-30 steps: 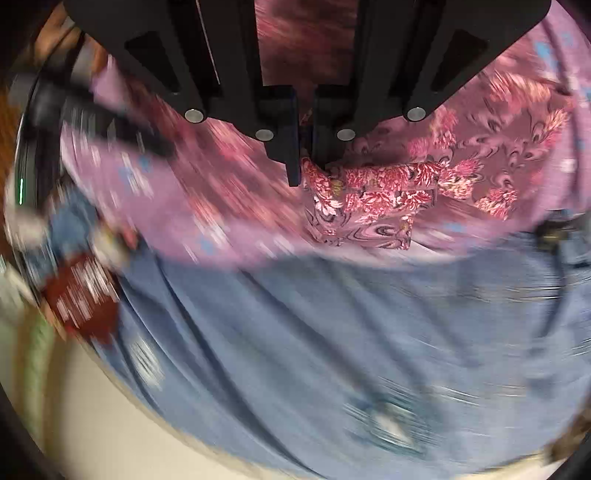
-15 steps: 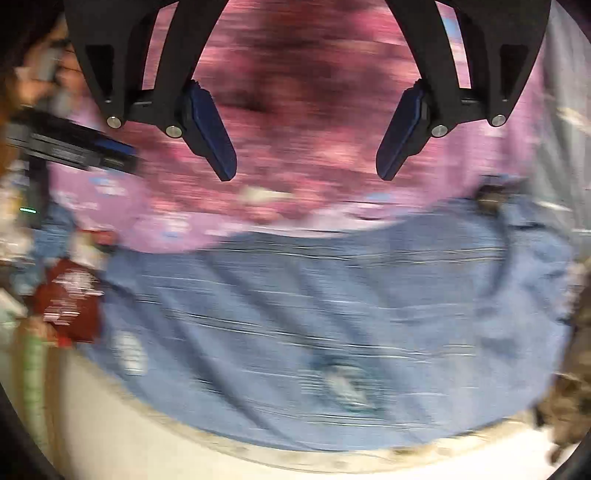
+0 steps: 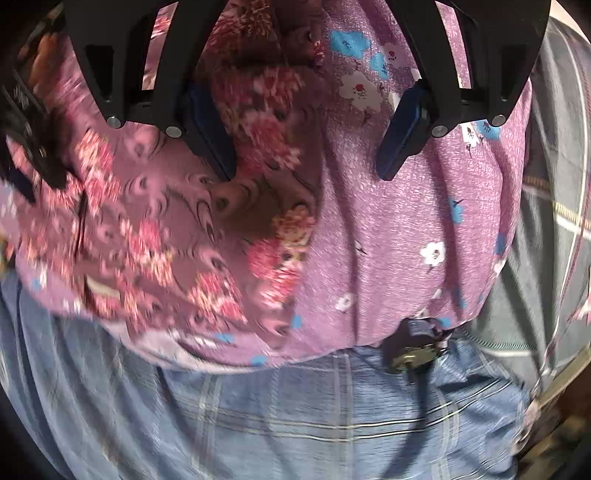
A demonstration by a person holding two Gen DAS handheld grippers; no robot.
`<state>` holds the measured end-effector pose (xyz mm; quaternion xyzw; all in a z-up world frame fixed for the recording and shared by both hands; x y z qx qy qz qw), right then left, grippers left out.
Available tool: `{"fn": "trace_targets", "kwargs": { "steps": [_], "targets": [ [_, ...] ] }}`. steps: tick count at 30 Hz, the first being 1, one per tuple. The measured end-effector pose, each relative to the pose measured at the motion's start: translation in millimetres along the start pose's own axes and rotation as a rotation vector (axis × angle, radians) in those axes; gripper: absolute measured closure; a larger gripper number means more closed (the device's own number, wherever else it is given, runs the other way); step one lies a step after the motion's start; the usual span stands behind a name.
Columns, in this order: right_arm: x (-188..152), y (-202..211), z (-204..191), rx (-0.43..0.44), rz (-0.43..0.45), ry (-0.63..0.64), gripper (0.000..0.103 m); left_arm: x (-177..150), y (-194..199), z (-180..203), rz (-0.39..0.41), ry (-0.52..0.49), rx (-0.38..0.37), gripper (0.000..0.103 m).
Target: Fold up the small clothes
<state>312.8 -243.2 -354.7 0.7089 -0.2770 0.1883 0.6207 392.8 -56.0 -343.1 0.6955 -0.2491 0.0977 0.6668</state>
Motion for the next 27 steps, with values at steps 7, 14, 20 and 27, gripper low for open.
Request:
{"fn": "trace_targets", "kwargs": {
  "steps": [7, 14, 20, 27],
  "targets": [
    [6.2, 22.4, 51.0, 0.178, 0.014, -0.265, 0.092, 2.1, 3.6, -7.8, 0.004, 0.019, -0.01, 0.025],
    [-10.3, 44.8, 116.7, 0.232, 0.001, -0.48, 0.093, 10.0, 16.5, -17.4, 0.048, 0.066, -0.025, 0.025],
    [-43.1, 40.2, 150.6, 0.295, -0.12, -0.663, 0.069, 10.8, 14.8, 1.1, 0.062, 0.017, -0.014, 0.025],
    [-2.1, 108.6, 147.9, 0.101, 0.249, -0.484, 0.044, 11.6, 11.2, 17.8, 0.055, -0.03, 0.032, 0.025]
  ]
}}
Point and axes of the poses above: each gripper's, at about its wrist camera, not at the fingertips, and y roughly against the way its jaws point, z to its right, x to its top, the point moved 8 cm from there along -y, roughly the way its jaws point, and after that the axes turned 4 degrees about x, right-handed, at the moved point
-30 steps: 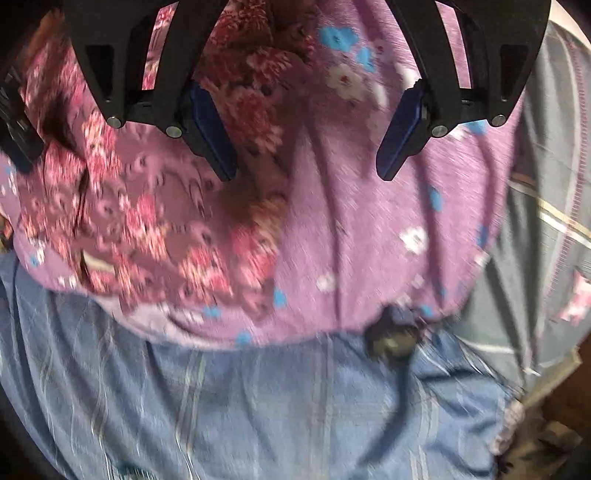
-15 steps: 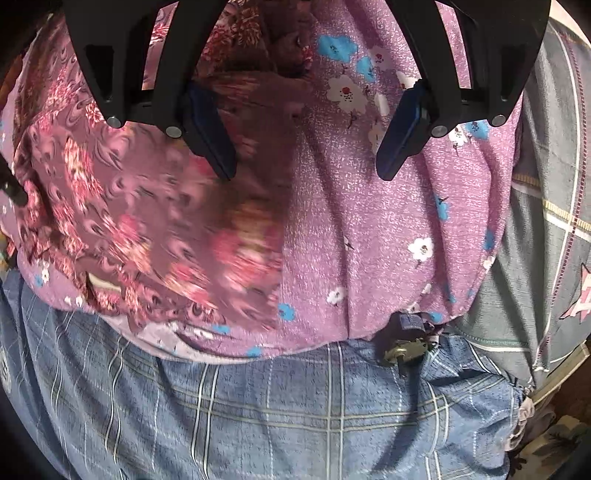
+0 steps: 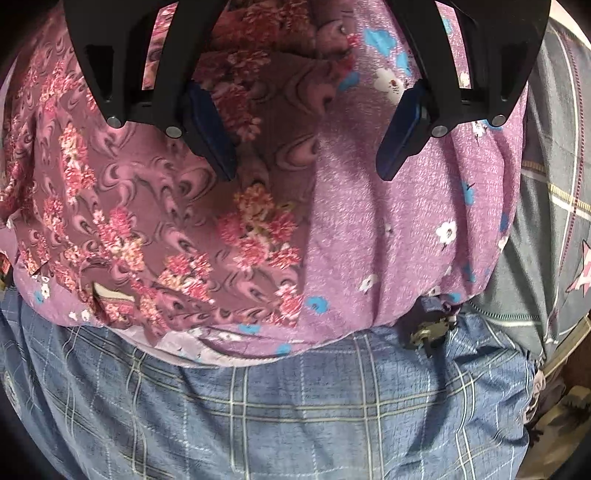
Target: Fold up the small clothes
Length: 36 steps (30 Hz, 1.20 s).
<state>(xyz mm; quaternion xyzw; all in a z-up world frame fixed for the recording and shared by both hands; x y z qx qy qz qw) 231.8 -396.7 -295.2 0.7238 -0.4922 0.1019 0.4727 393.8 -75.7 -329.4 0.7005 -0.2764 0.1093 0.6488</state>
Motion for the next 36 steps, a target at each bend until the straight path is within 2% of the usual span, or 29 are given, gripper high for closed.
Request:
{"fn": "trace_targets", "kwargs": {
  "steps": [1, 3, 4, 5, 6, 7, 8, 10, 12, 14, 16, 18, 19, 20, 21, 24, 27, 29, 31, 33, 34, 36],
  "targets": [
    [4.4, 6.8, -10.5, 0.021, 0.051, 0.037, 0.044, 1.3, 1.8, 0.8, 0.007, -0.002, 0.01, 0.025],
    [7.9, 17.1, -41.5, 0.132, 0.126, 0.117, 0.045, 1.5, 3.5, 5.8, 0.017, -0.013, 0.026, 0.025],
    [2.4, 15.6, -60.5, 0.199, 0.116, 0.16, 0.046, 0.7, 3.4, 11.5, 0.016, -0.027, 0.021, 0.025],
    [-6.0, 6.5, -80.1, 0.244, 0.069, 0.205, 0.048, -0.7, 2.6, 19.7, 0.013, -0.046, 0.007, 0.025],
    [-15.2, -3.8, -94.6, 0.258, 0.023, 0.233, 0.049, -2.1, 1.3, 24.5, 0.009, -0.057, -0.001, 0.025],
    [-27.7, -16.0, -105.9, 0.261, -0.035, 0.259, 0.055, -3.9, 1.1, 29.6, 0.007, -0.066, -0.003, 0.025],
    [-43.5, -33.4, -114.8, 0.254, -0.115, 0.279, 0.063, -5.4, 0.5, 33.5, 0.005, -0.075, -0.002, 0.025],
    [-62.1, -59.3, -114.7, 0.196, -0.205, 0.286, 0.073, -7.1, -1.0, 36.8, 0.008, -0.091, 0.009, 0.025],
    [-69.9, -80.2, -102.5, 0.088, -0.251, 0.292, 0.075, -7.6, -2.0, 35.8, 0.01, -0.094, 0.006, 0.025],
    [-64.4, -80.8, -77.6, -0.014, -0.257, 0.255, 0.078, -8.0, -2.7, 31.6, 0.001, -0.078, -0.003, 0.024],
    [-54.1, -64.5, -48.8, -0.083, -0.249, 0.211, 0.081, -7.8, -3.8, 25.4, -0.01, -0.055, -0.012, 0.024],
    [-44.1, -42.7, -20.3, -0.163, -0.227, 0.179, 0.08, -7.3, -2.7, 22.7, -0.011, -0.051, -0.011, 0.024],
    [-40.9, -33.0, -5.2, -0.202, -0.21, 0.162, 0.075, -6.9, -1.6, 22.3, -0.007, -0.055, -0.006, 0.025],
    [-38.5, -21.7, 11.1, -0.241, -0.2, 0.138, 0.074, -6.6, -0.3, 21.7, -0.002, -0.062, 0.0, 0.025],
    [-36.6, -11.4, 27.4, -0.255, -0.194, 0.104, 0.074, -6.4, 1.4, 20.9, 0.002, -0.067, 0.005, 0.025],
    [-31.1, -9.0, 37.9, -0.187, -0.178, 0.029, 0.074, -5.7, 9.1, 18.7, 0.013, -0.046, -0.009, 0.025],
    [-32.3, -15.9, 15.3, -0.103, -0.181, 0.088, 0.074, -0.5, 21.6, 22.7, 0.057, -0.031, -0.04, 0.025],
    [-43.3, -29.4, 9.9, -0.114, -0.24, 0.102, 0.077, -0.3, 24.0, 29.6, 0.071, -0.055, -0.046, 0.025],
    [-60.2, -48.9, 17.8, -0.162, -0.334, 0.095, 0.077, -4.5, 13.4, 35.0, 0.052, -0.094, -0.011, 0.025],
    [-57.1, -47.9, 14.7, -0.165, -0.311, 0.119, 0.077, -13.1, -3.8, 37.6, -0.009, -0.121, 0.024, 0.024],
    [-54.9, -44.2, 10.9, -0.151, -0.303, 0.12, 0.074, -13.0, -4.5, 37.0, -0.007, -0.102, 0.014, 0.024],
    [-47.8, -34.7, -0.6, -0.084, -0.256, 0.105, 0.074, -8.6, 3.2, 35.6, 0.004, -0.077, -0.004, 0.025]
  ]
}}
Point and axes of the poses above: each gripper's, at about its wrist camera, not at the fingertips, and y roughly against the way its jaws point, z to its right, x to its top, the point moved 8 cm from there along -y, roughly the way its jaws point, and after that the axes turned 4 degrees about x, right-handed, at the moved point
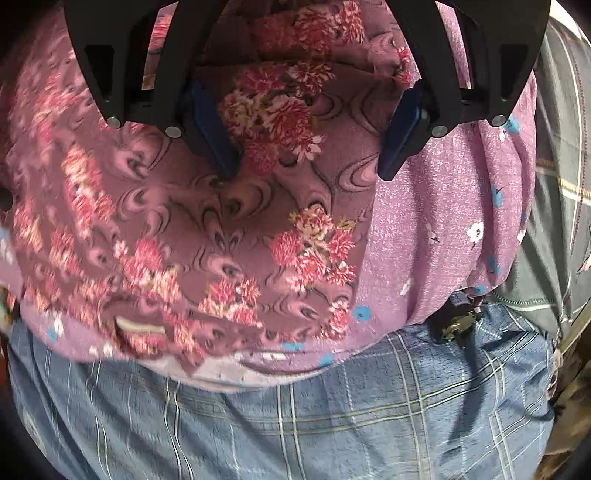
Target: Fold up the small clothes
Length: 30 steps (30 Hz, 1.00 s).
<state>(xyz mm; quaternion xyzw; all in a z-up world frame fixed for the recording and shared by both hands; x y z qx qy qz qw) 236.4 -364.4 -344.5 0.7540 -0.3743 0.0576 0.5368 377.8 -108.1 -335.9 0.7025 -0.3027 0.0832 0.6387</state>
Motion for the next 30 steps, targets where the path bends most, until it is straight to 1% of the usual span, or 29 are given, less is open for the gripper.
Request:
{"fn": "trace_targets", "kwargs": {
  "steps": [2, 3, 4, 6, 7, 8, 9, 10, 11, 12, 15, 17, 19, 20, 23, 25, 27, 30],
  "targets": [
    [1.0, 3.3, -11.8, 0.015, 0.022, 0.042, 0.073, 5.3, 11.4, 3.0, 0.053, 0.0, -0.015, 0.025],
    [-0.3, -2.0, -19.2, 0.015, 0.011, 0.073, 0.072, 4.5, 12.0, 5.6, 0.056, -0.011, -0.01, 0.025],
    [-6.0, -10.9, -24.3, 0.011, -0.024, 0.096, 0.07, 2.4, 9.8, 8.9, 0.049, -0.03, 0.002, 0.025],
    [-24.5, -37.8, -28.6, -0.011, -0.148, 0.13, 0.069, -6.7, -0.6, 16.6, 0.029, -0.096, 0.046, 0.024],
    [-23.8, -36.9, -31.9, -0.035, -0.107, 0.162, 0.07, -8.9, 0.3, 18.0, 0.051, -0.108, 0.061, 0.023],
    [-23.5, -33.7, -36.2, -0.056, -0.093, 0.191, 0.07, -9.8, 4.3, 17.6, 0.061, -0.106, 0.068, 0.024],
    [-24.2, -30.8, -39.9, -0.047, -0.104, 0.196, 0.068, -11.8, 10.7, 16.0, 0.058, -0.103, 0.066, 0.024],
    [-24.5, -24.9, -43.3, -0.013, -0.092, 0.18, 0.068, -13.2, 18.3, 14.9, 0.069, -0.093, 0.053, 0.024],
    [-22.6, -16.4, -45.7, 0.025, -0.062, 0.158, 0.068, -14.8, 30.1, 13.6, 0.098, -0.073, 0.037, 0.024],
    [-21.2, -6.0, -49.0, 0.042, -0.031, 0.153, 0.068, -16.9, 48.2, 10.3, 0.145, -0.051, 0.035, 0.024],
    [-18.9, 31.3, -68.1, 0.084, 0.068, 0.188, 0.064, -27.5, 97.8, 8.8, 0.237, -0.035, 0.028, 0.024],
    [-23.5, 61.0, -81.2, 0.118, 0.131, 0.217, 0.05, -40.3, 131.1, 7.4, 0.283, -0.014, 0.03, 0.024],
    [-31.6, 87.7, -88.8, 0.132, 0.182, 0.224, 0.044, -52.1, 155.9, 6.3, 0.302, 0.007, 0.019, 0.023],
    [-38.0, 100.1, -91.8, 0.137, 0.198, 0.224, 0.042, -58.6, 168.6, 6.0, 0.308, 0.013, 0.015, 0.023],
    [-54.4, 128.1, -101.8, 0.155, 0.203, 0.239, 0.042, -66.9, 198.6, 3.9, 0.342, 0.0, 0.032, 0.023],
    [-67.2, 145.2, -109.1, 0.149, 0.21, 0.267, 0.042, -74.3, 221.3, 0.3, 0.374, 0.003, 0.047, 0.021],
    [-77.9, 165.2, -114.5, 0.137, 0.225, 0.298, 0.042, -81.9, 240.4, -2.5, 0.394, 0.013, 0.042, 0.021],
    [-89.1, 192.1, -119.8, 0.148, 0.246, 0.314, 0.042, -92.1, 264.9, -7.3, 0.427, 0.02, 0.054, 0.021]
  ]
}}
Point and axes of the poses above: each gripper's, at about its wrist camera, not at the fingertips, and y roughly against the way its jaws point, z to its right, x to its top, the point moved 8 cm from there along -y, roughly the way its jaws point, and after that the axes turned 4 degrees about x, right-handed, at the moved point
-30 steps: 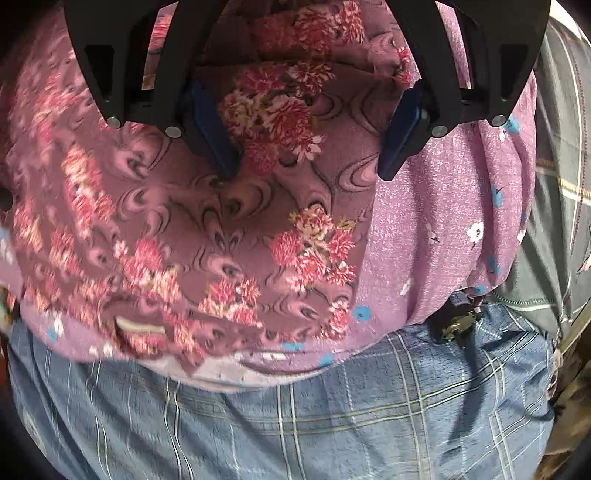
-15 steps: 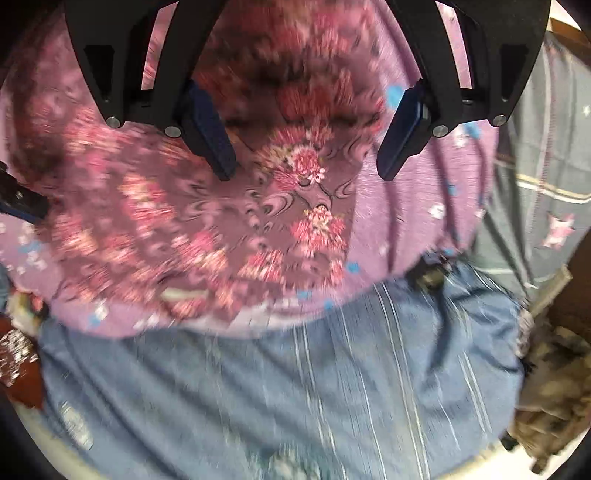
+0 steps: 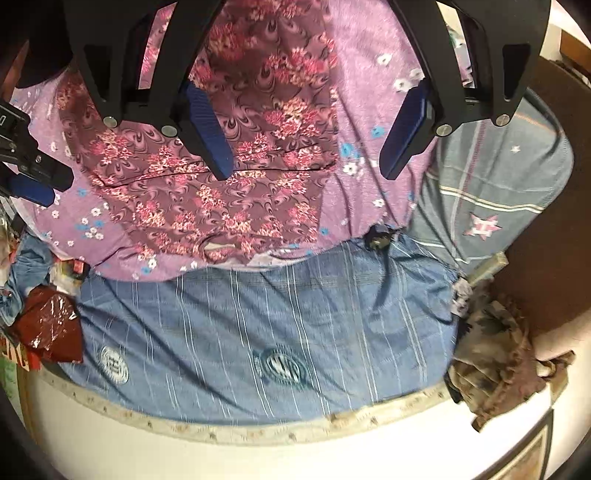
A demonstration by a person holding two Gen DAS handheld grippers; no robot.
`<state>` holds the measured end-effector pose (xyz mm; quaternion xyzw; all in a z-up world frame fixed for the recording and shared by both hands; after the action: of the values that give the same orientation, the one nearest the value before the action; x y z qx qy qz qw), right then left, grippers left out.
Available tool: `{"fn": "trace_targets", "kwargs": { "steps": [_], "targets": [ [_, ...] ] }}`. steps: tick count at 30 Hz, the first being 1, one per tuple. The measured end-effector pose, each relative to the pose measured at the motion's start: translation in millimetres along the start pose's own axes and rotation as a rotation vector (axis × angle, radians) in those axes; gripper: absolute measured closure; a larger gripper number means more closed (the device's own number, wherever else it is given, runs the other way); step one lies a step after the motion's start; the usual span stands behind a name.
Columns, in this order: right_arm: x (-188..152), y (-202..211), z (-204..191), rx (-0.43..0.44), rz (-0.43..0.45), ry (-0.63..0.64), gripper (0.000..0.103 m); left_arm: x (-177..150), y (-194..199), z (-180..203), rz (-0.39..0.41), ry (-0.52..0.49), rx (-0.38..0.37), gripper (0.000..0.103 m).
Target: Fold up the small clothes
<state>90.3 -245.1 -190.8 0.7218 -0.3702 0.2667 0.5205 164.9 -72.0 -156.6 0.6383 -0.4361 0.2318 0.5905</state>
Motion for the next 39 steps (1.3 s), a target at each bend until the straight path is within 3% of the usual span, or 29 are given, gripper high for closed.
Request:
{"fn": "trace_targets", "kwargs": {
  "steps": [7, 13, 17, 23, 27, 31, 36, 39],
  "targets": [
    [-10.2, 46.5, -21.3, 0.002, 0.032, 0.052, 0.04, -6.0, 47.0, -12.7, 0.045, 0.011, 0.017, 0.021],
    [-29.6, 69.1, -18.2, -0.012, 0.016, 0.071, 0.037, -35.9, 56.4, -20.1, -0.007, 0.027, 0.003, 0.018],
    [-54.0, 73.3, 14.8, -0.021, -0.047, -0.003, 0.036, -82.3, 41.1, -25.0, -0.122, 0.06, -0.056, 0.018],
    [-107.3, 67.1, 82.8, -0.056, -0.196, -0.182, 0.036, -177.9, -3.5, -26.2, -0.375, 0.114, -0.101, 0.018],
    [-139.9, 61.6, 122.2, -0.06, -0.257, -0.329, 0.036, -220.7, -16.1, -26.2, -0.47, 0.154, -0.118, 0.018],
    [-171.6, 44.3, 140.3, -0.023, -0.353, -0.467, 0.034, -242.3, -22.5, -28.8, -0.512, 0.202, -0.146, 0.018],
    [-211.6, 22.3, 127.6, 0.006, -0.478, -0.473, 0.034, -257.6, -30.8, -41.0, -0.536, 0.233, -0.148, 0.019],
    [-228.5, 13.9, 125.7, -0.002, -0.518, -0.489, 0.034, -268.5, -37.2, -43.2, -0.566, 0.242, -0.16, 0.025]
  ]
}}
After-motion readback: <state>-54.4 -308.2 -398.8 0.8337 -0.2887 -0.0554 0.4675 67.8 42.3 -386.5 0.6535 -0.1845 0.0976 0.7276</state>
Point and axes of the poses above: each gripper's, at about its wrist camera, not at the fingertips, and y roughly against the way its jaws point, z to its right, x to its top, the point moved 8 cm from there along -y, roughly the way its jaws point, and after that the axes turned 4 degrees about x, right-handed, at the moved point
